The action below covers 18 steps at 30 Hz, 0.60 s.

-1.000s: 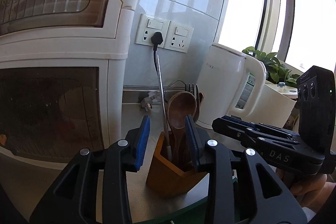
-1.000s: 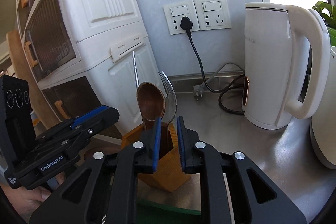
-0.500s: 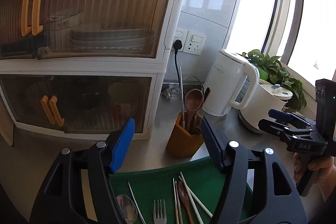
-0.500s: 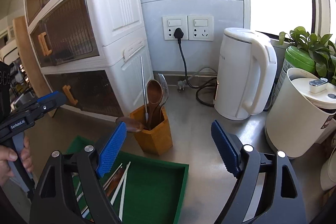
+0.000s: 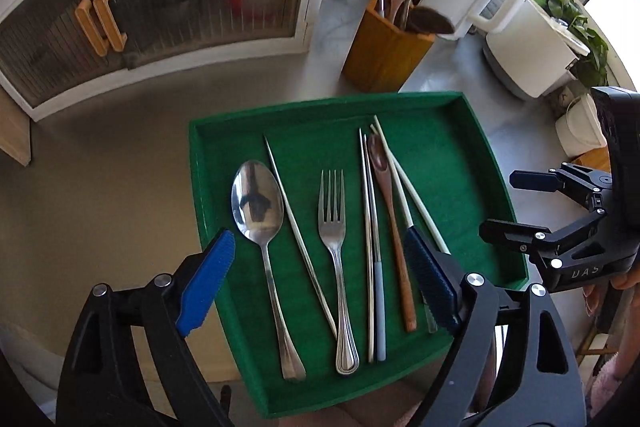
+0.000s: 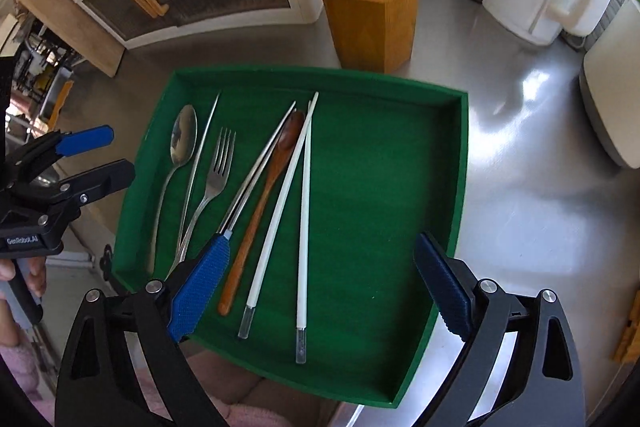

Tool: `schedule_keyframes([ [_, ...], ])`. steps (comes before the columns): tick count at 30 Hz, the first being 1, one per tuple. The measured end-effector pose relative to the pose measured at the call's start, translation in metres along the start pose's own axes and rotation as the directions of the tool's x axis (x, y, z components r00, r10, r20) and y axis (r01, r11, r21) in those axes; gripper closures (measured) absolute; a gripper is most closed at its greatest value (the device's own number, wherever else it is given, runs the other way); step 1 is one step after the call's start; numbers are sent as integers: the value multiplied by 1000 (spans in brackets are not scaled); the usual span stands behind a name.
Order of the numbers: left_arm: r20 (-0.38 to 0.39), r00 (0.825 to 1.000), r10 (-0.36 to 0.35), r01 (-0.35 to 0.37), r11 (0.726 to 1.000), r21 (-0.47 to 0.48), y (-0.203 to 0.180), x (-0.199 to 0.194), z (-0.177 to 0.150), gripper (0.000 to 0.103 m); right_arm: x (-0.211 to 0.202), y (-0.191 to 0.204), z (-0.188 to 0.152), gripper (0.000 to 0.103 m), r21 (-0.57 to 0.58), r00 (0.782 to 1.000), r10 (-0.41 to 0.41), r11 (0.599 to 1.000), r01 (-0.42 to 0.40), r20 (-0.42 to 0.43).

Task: Organize utensils
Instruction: 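Move both tools back over the green tray, then grasp the silver spoon with the left tool while the right tool grasps a white chopstick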

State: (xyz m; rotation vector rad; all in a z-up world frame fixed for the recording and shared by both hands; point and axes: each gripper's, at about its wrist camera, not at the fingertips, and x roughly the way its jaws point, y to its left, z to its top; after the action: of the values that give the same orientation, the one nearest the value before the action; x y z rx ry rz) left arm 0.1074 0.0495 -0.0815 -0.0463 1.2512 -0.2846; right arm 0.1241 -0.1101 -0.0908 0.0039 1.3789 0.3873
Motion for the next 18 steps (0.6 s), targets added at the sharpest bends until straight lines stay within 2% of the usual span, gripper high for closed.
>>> schedule_keyframes([
  [4,-106,994,-21,18,999,-35,12,18,-9,17,22,-1,0,10,45,996,37,998,-33,-85],
  [7,-165,986,-1,-6,999,-42,19,28,-12,17,26,1,5,12,30,995,3,1000,0,-100],
  [8,-176,984,17,-25,999,-43,21,31,-13,17,27,3,6,19,18,994,-8,1000,10,-106],
  [9,-191,981,32,-40,998,-40,23,34,-14,18,28,4,8,32,16,993,-15,1000,17,-114],
  [11,-216,975,42,-50,998,-32,23,40,-16,23,32,6,12,50,19,990,-11,1000,13,-137],
  [12,-215,976,44,-49,999,-17,21,39,-15,28,34,8,13,53,15,989,-5,1000,7,-147],
  [13,-233,971,43,-46,999,-7,19,41,-16,38,37,9,13,53,14,988,-2,1000,4,-154],
  [14,-249,968,37,-39,999,-5,18,44,-16,42,40,11,13,56,9,987,-4,1000,5,-160],
  [16,-258,965,40,-39,999,10,14,46,-17,57,46,16,13,64,-6,985,-20,1000,19,-171],
  [18,-271,961,55,-50,998,25,11,48,-17,58,53,20,14,72,-17,982,-39,999,37,-186],
])
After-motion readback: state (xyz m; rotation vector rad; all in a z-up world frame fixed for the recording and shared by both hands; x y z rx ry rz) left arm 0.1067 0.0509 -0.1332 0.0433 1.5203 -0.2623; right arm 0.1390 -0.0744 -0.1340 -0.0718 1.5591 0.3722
